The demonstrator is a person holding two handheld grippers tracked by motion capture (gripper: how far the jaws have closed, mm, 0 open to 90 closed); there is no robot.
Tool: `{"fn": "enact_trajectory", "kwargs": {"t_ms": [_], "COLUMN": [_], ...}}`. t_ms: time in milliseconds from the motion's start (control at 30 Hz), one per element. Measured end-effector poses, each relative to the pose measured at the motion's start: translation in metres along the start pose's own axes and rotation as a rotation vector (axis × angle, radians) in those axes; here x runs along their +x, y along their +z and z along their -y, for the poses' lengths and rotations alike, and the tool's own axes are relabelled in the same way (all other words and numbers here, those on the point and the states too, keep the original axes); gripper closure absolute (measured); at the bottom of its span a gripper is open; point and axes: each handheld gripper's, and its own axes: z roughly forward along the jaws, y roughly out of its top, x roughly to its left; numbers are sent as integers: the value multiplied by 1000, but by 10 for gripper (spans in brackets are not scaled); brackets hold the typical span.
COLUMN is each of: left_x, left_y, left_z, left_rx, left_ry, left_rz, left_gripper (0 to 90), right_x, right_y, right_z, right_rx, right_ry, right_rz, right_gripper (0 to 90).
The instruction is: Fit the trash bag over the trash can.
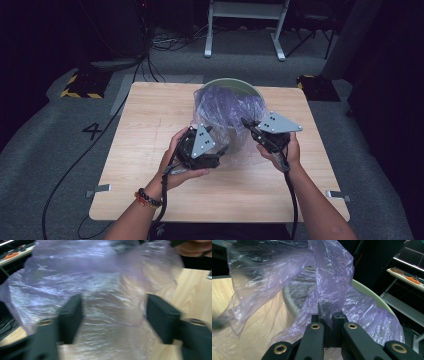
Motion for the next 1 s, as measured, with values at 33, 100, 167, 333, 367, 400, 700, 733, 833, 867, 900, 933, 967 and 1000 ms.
{"fn": "enact_trajectory", "kwargs": {"t_ms": [33, 100, 167, 333, 367, 400, 700, 733, 833, 867, 900, 933, 967, 1000], "left_x": [3, 10, 16, 32, 35, 38, 73, 77, 85, 86, 87, 88, 88, 89], "left_y": [0, 1, 2, -2, -3, -3, -1, 1, 6, 7, 9, 10, 12, 12], "left_z": [0, 1, 3, 5, 4, 4, 2, 2, 6, 6, 7, 7, 6, 5], "left_rx": [-2, -10, -13, -34, -33, -32, -58, -57, -57, -53, -51, -51, -53, -55], "left_ry": [-2, -11, -10, -14, -17, -15, -97, -105, -123, -121, -118, -115, -113, -111], "left_rz": [-15, -26, -30, -55, -54, -60, -90, -88, -85, -89, -94, -100, -102, -104], "left_gripper": [471, 618, 732, 896, 898, 900, 900, 900, 900, 900, 900, 900, 900, 900], "right_x": [0, -1, -3, -12, -14, -16, -40, -44, -55, -59, -61, -63, -65, -67], "right_y": [-1, -2, -3, -7, -7, -7, -3, -2, 1, 2, 3, 5, 6, 7], "right_z": [0, 0, 1, 4, 5, 6, 17, 18, 21, 22, 23, 23, 23, 24], "right_rx": [-3, -8, -12, -5, 0, 4, 41, 45, 58, 64, 69, 72, 78, 84], "right_ry": [0, 2, 8, 13, 14, 17, 48, 58, 85, 90, 94, 93, 93, 96], "right_rz": [-2, -5, 3, 45, 53, 63, 164, 172, 195, 198, 202, 209, 218, 224], "right_gripper": [896, 889, 882, 857, 852, 850, 842, 841, 826, 809, 790, 772, 760, 741]}}
